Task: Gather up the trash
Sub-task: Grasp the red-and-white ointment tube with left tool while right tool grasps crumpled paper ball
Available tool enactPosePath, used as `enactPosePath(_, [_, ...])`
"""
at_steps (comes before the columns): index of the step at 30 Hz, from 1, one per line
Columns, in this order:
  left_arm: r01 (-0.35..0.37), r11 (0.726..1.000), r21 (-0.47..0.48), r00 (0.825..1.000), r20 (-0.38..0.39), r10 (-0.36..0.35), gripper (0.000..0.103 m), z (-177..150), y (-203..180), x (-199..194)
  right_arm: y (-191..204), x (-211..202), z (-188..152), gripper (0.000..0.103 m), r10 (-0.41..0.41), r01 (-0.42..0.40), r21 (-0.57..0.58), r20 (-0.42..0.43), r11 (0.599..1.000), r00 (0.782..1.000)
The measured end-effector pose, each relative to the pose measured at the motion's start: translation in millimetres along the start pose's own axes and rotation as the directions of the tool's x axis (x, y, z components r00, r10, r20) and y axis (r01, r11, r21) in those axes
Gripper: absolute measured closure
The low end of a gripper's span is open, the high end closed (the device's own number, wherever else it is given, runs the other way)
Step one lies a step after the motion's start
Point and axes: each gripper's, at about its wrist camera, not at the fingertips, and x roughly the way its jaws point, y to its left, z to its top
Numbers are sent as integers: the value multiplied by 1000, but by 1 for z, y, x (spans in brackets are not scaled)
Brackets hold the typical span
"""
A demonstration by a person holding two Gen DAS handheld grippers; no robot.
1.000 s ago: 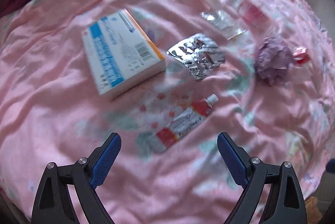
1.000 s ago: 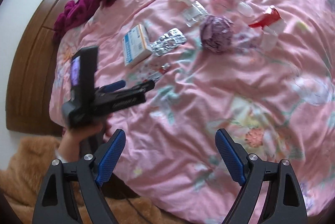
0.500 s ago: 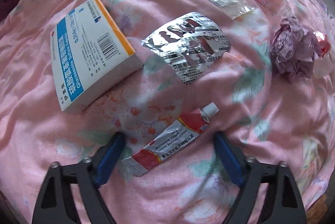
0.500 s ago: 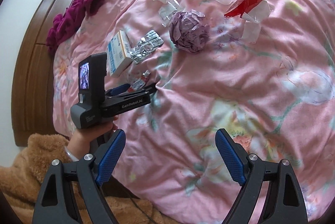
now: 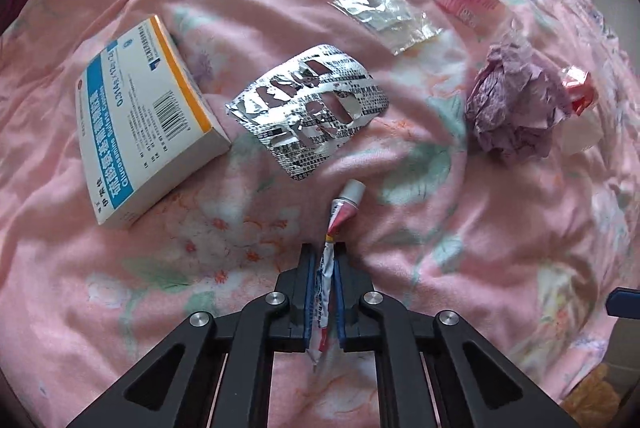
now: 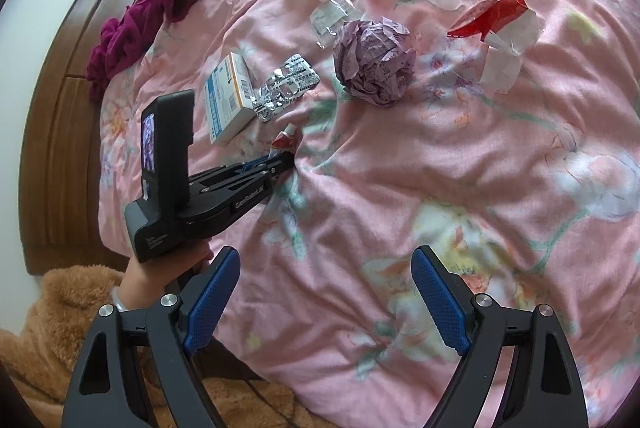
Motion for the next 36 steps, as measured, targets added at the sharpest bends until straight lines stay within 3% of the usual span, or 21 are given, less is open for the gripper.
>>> enactPosePath(2, [16,1000,-20,1000,12,-15,96,1,12,-8,0,0,3,16,0,0,-1,1,1000,1000])
enactPosePath(4, [20,999,-28,999,32,-19,96,-9,-3,-21,1,-1,5,16,-1,1,-5,3,1000,1000])
enactPosePath(11, [59,995,-78,993,107,-51,96,-4,0,-53,7,-2,11,16,-5,5,-19,6,1000,1000])
enactPosePath(19, [87,986,-139,987,148,-66,96,-10,-4,-60,12,-3,22,16,-26,27,-47,22,999,999])
enactPosePath(25, [93,973,-213,988,140,-64,96,-17,11,-62,19,-8,52,15,-138,148,-107,93,983,986])
enactPosePath(36, [110,951,-287,988,135,-74,97,-31,27,-57,16,53,121,13,-244,246,-123,28,961,969])
